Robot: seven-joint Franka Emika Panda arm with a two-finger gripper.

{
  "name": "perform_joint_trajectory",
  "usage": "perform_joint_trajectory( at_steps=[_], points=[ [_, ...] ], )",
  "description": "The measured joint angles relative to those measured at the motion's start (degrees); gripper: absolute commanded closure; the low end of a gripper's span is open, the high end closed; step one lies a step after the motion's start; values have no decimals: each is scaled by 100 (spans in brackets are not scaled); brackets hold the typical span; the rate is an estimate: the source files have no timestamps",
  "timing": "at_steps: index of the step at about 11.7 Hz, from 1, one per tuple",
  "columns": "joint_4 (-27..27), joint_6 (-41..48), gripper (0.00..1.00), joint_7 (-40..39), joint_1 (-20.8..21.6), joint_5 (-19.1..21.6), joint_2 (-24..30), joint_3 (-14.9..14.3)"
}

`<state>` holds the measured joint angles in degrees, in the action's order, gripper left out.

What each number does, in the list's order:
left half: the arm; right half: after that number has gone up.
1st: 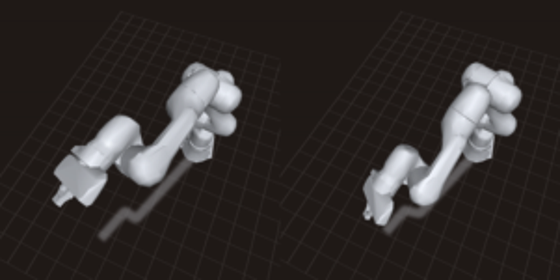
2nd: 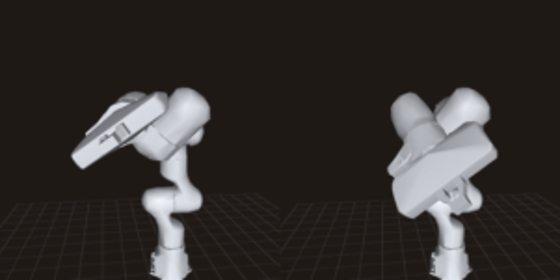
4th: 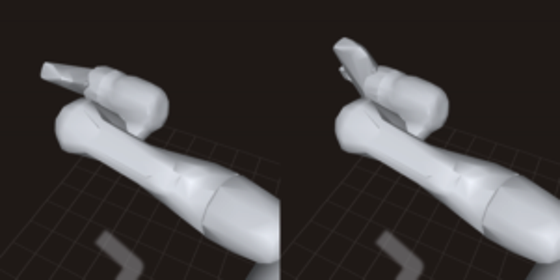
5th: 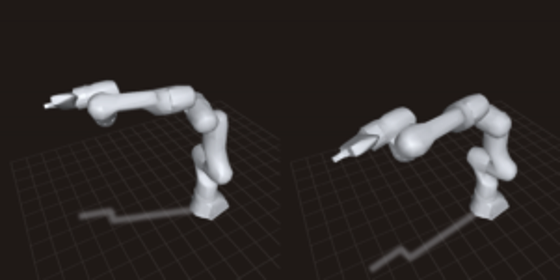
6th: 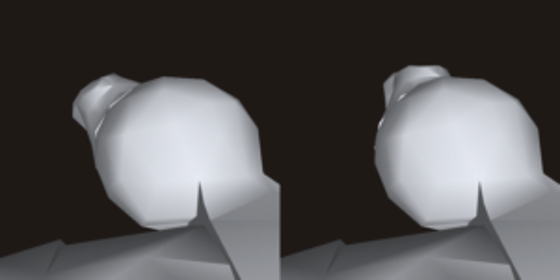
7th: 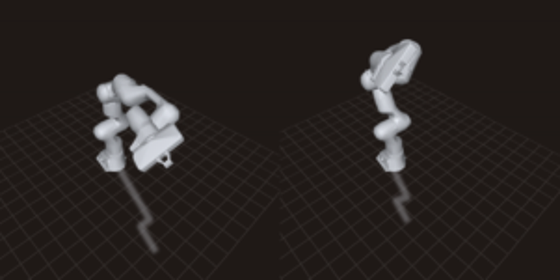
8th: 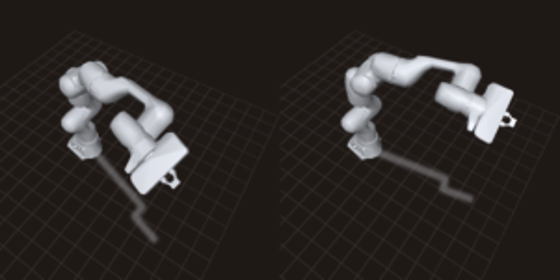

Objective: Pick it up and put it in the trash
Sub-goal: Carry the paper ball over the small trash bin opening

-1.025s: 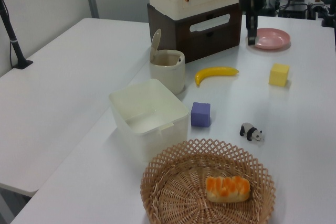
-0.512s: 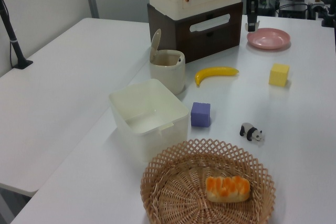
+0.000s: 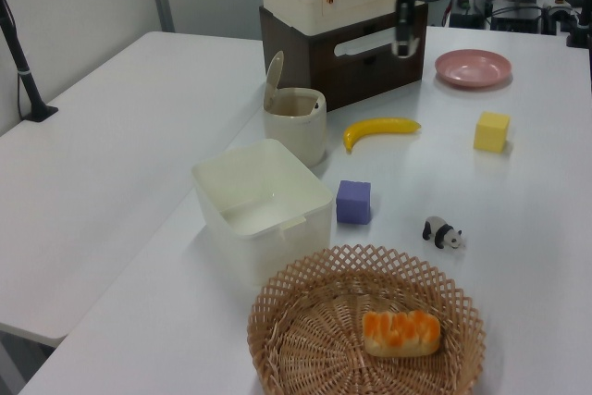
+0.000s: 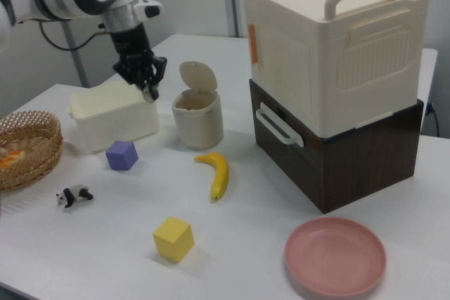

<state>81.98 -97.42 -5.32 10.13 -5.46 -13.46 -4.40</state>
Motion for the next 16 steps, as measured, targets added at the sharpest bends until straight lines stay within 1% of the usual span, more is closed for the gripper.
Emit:
perform_joint_trajectory(
  at_steps=[1, 4, 7, 11, 13, 14, 15, 16],
  points=[
    [-331, -293, 82, 194, -4, 6, -341, 1],
    [-667, -1212, 82, 548, -3, 8, -852, 6],
    [-903, -1802, 84, 849, -3, 8, -1145, 8],
    [-962, -2888, 83, 1253, 2, 7, -1588, 8],
    [-968, -3041, 76, 1267, 23, -52, -1789, 8],
    [-970, -3044, 70, 1268, 32, -91, -1847, 8],
    [-969, -3044, 58, 1270, 41, -125, -1902, 8],
    [-969, -3044, 42, 1272, 46, -137, -1950, 8]
  ],
)
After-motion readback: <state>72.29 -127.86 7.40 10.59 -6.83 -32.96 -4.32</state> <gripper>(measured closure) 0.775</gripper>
